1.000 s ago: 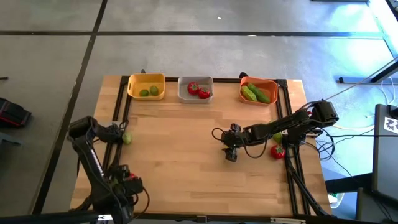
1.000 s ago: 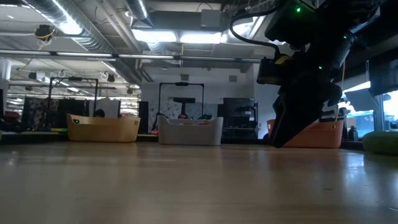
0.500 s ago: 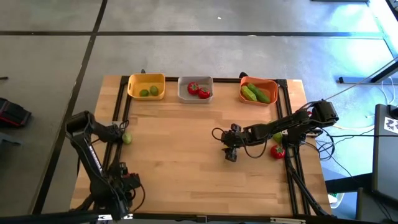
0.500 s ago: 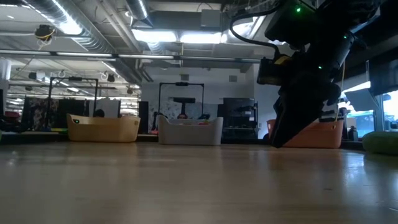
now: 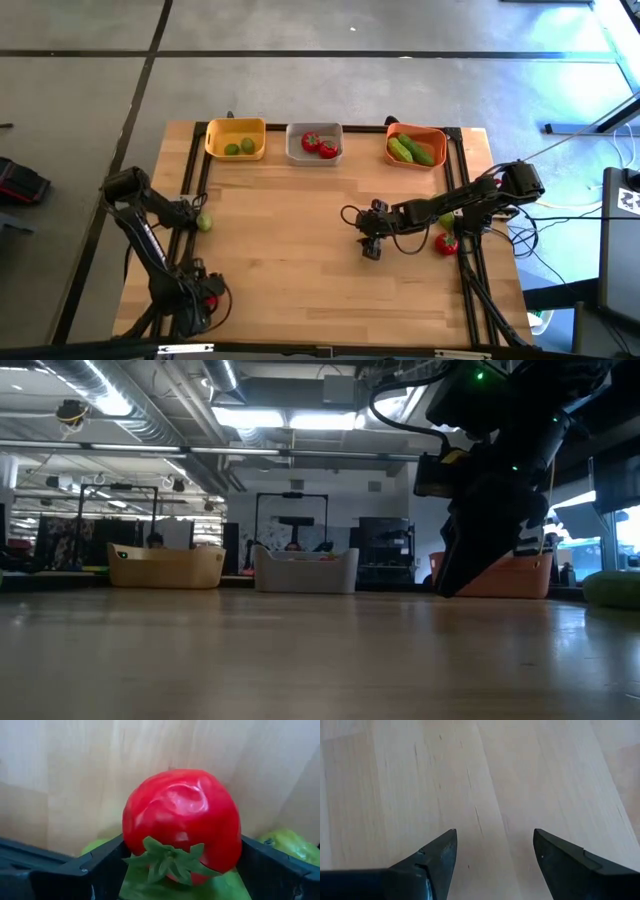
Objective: Sort produce into baskets
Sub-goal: Put the tomatoes into the gray bin, then put the lime into the yellow bin
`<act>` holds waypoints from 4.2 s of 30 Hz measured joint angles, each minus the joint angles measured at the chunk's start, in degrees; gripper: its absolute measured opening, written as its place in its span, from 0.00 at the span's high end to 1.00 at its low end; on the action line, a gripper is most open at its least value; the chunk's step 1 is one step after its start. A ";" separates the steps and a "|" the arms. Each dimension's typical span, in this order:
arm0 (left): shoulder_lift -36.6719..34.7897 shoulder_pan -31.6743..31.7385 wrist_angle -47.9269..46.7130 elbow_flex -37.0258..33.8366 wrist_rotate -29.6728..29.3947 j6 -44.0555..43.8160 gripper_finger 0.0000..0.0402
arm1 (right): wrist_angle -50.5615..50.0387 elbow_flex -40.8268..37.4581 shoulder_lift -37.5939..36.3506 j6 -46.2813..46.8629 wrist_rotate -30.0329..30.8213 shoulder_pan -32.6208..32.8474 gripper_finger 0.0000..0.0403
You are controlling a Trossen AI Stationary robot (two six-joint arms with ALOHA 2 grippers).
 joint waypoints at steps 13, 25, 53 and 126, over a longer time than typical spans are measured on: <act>0.06 4.20 2.20 -0.09 -3.56 2.42 0.34 | -0.01 0.01 0.00 -0.44 0.97 0.00 0.37; -5.19 17.50 2.08 2.94 -16.14 12.83 0.32 | 1.46 0.01 0.00 -0.56 0.90 0.00 0.37; -10.32 73.69 33.42 3.04 -26.91 48.78 0.31 | 13.93 0.03 0.00 -15.64 10.16 -0.54 0.37; -23.06 56.13 -6.52 3.11 -13.77 45.08 0.19 | 13.95 -0.01 -0.02 -12.17 -0.84 -6.32 0.37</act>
